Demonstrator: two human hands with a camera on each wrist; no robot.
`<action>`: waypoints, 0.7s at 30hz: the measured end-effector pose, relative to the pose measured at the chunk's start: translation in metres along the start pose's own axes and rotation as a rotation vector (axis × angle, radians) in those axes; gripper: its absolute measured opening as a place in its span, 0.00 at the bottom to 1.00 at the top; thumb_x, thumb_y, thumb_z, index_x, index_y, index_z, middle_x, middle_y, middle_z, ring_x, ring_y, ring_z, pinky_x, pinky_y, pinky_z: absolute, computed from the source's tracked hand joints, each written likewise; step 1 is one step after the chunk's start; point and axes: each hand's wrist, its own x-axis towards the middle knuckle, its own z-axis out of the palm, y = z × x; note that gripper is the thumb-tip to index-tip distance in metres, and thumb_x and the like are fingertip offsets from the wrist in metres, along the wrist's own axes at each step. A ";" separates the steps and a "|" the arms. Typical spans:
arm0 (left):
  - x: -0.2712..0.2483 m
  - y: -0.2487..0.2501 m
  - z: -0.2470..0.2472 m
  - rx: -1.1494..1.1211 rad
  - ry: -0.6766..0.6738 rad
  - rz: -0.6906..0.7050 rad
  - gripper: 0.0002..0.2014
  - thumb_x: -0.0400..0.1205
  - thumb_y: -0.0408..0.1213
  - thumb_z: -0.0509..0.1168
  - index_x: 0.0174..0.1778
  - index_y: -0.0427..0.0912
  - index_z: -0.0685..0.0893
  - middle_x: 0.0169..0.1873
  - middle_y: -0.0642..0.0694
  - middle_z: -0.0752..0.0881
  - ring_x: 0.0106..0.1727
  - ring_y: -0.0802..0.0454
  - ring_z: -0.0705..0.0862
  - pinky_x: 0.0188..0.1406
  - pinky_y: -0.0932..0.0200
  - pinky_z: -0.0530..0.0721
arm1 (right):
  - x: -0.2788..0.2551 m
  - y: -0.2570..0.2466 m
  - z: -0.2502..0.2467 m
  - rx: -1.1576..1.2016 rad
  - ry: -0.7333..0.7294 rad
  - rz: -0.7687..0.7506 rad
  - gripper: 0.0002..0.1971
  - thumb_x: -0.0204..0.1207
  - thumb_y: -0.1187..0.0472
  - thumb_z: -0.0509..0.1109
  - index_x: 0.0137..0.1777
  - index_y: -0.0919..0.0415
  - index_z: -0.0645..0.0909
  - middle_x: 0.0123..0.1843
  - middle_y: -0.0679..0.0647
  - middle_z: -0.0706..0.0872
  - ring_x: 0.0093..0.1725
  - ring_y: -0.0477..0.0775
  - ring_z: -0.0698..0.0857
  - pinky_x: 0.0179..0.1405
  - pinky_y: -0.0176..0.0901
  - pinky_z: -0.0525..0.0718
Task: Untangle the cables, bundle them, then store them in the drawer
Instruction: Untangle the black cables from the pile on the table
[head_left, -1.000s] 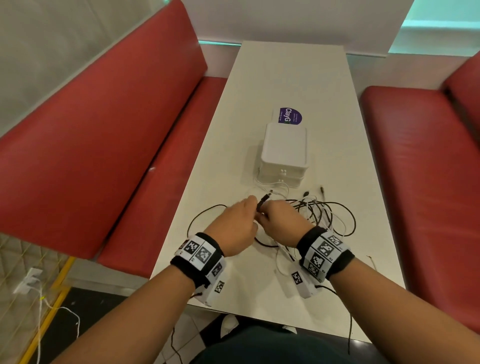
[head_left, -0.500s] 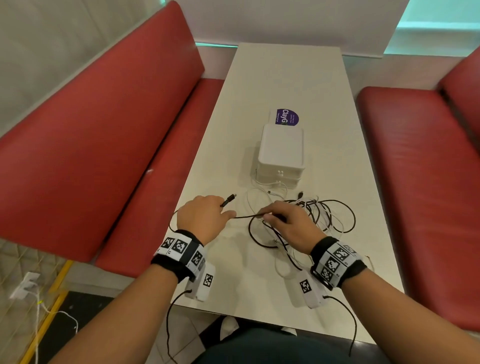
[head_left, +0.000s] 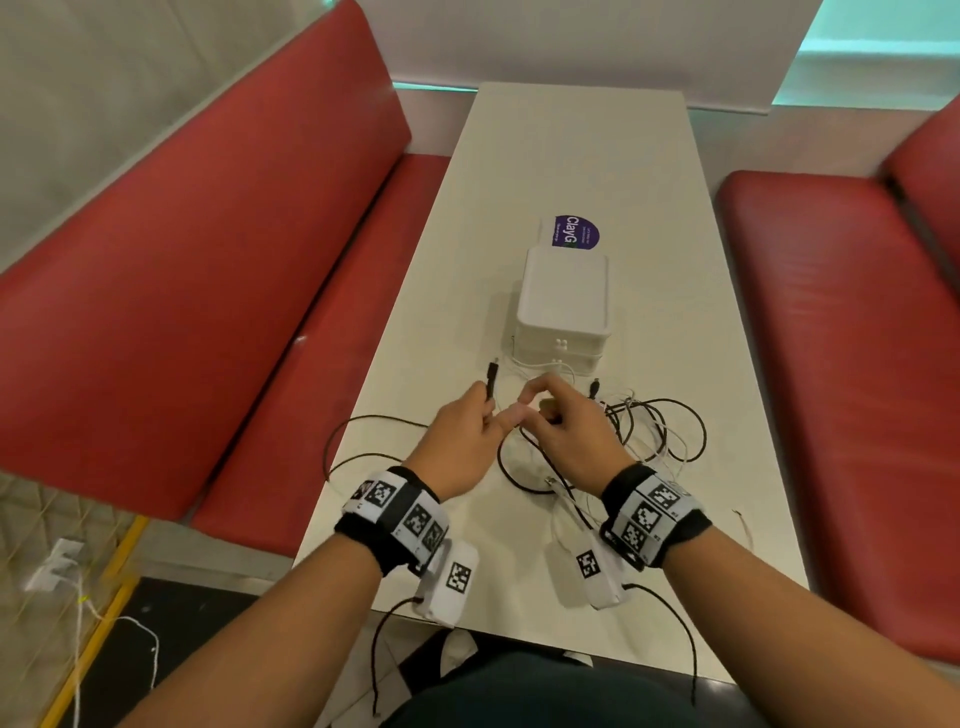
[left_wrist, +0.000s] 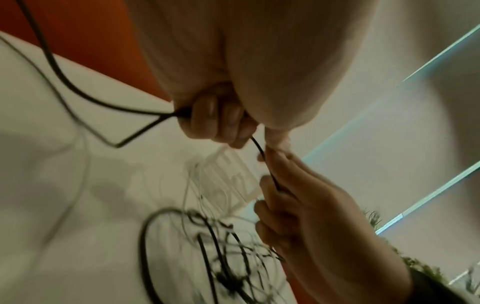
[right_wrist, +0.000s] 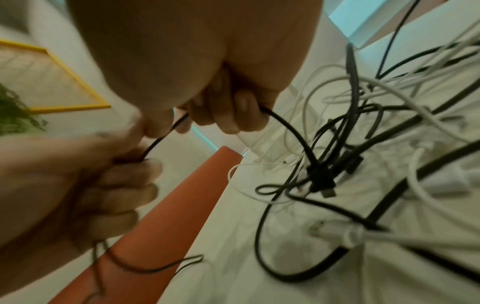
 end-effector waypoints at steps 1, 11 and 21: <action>0.000 -0.001 -0.007 0.028 0.026 0.009 0.20 0.83 0.59 0.65 0.39 0.47 0.69 0.30 0.53 0.74 0.29 0.54 0.72 0.31 0.56 0.69 | -0.001 0.002 -0.005 0.032 -0.014 0.044 0.07 0.84 0.48 0.70 0.49 0.50 0.80 0.27 0.52 0.75 0.25 0.45 0.70 0.28 0.37 0.71; -0.001 -0.014 -0.040 0.286 0.265 -0.056 0.15 0.79 0.51 0.73 0.34 0.54 0.74 0.37 0.52 0.88 0.43 0.44 0.86 0.34 0.57 0.75 | -0.003 -0.001 -0.033 -0.019 -0.174 0.181 0.06 0.83 0.61 0.71 0.51 0.53 0.90 0.42 0.59 0.91 0.31 0.47 0.82 0.30 0.35 0.83; -0.001 -0.059 -0.122 1.156 0.403 0.004 0.08 0.68 0.27 0.70 0.42 0.39 0.84 0.41 0.40 0.83 0.43 0.37 0.79 0.40 0.45 0.75 | -0.024 0.027 -0.031 -0.527 -0.202 0.044 0.08 0.78 0.67 0.68 0.48 0.57 0.89 0.46 0.47 0.86 0.45 0.49 0.84 0.48 0.41 0.84</action>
